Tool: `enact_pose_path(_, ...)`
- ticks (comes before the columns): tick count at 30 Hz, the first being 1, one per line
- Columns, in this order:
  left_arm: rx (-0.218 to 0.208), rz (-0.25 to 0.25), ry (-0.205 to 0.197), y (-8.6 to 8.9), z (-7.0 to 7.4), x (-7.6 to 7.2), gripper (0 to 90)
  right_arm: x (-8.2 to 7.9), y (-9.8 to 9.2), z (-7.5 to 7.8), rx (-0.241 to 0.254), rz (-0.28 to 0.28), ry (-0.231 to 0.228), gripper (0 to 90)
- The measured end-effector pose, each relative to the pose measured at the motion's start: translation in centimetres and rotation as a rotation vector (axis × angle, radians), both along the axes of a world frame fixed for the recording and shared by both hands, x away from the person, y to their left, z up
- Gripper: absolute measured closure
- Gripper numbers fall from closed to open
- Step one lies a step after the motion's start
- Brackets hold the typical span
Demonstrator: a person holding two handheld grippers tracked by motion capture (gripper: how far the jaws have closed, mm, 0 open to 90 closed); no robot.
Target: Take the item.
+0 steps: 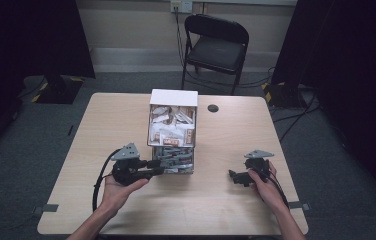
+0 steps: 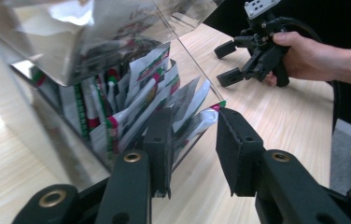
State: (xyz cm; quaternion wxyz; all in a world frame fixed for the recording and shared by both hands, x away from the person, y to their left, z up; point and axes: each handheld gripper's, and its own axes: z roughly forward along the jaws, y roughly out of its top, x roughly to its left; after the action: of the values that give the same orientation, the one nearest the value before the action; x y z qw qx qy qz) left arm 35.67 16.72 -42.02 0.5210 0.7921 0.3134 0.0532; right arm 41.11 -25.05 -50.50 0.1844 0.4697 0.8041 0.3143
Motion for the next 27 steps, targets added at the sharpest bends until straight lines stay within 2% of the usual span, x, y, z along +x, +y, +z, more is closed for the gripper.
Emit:
enact_pose_path(2,-0.004,-0.005,0.014,-0.4,-0.2,0.3,63.8,0.0,0.0,0.0,0.000,0.001,0.000,0.0)
enact_pose_path(6,0.002,-0.009,0.017,-0.7,-0.4,0.4,61.8,0.0,0.0,0.0,0.000,0.001,0.001,0.0)
enact_pose_path(12,0.048,-0.011,0.006,-1.8,-1.2,0.1,61.2,0.0,0.0,0.0,0.000,0.003,0.000,0.0)
enact_pose_path(14,0.047,-0.008,0.026,-1.9,-1.4,0.2,57.9,0.0,0.0,0.0,0.000,0.003,0.000,0.0)
enact_pose_path(16,0.041,-0.004,0.010,-1.8,-1.5,0.3,60.7,0.0,0.0,0.0,0.000,0.003,0.000,0.0)
enact_pose_path(18,0.044,-0.006,0.014,-1.8,-1.6,0.4,63.4,0.0,0.0,0.0,0.000,0.003,0.000,0.0)
enact_pose_path(20,0.073,-0.011,0.004,-1.8,-1.7,0.4,63.8,0.0,0.0,0.0,0.000,0.003,0.000,0.0)
enact_pose_path(21,0.076,-0.013,0.005,-1.9,-1.7,0.4,62.6,0.0,0.0,0.0,0.000,0.003,0.000,0.0)
enact_pose_path(22,0.077,-0.022,0.002,-2.0,-1.8,0.5,57.2,0.0,0.0,0.0,0.000,0.004,0.000,0.0)
enact_pose_path(23,0.091,-0.012,0.002,-2.1,-2.0,0.5,56.2,0.0,0.0,0.0,0.000,0.004,0.000,0.0)
enact_pose_path(24,0.087,-0.004,-0.005,-2.2,-2.2,0.4,61.5,0.0,0.0,0.0,0.000,0.004,0.000,0.0)
enact_pose_path(27,0.082,-0.006,0.007,-2.2,-2.3,0.5,63.8,0.0,0.0,0.0,0.000,0.004,0.000,0.0)
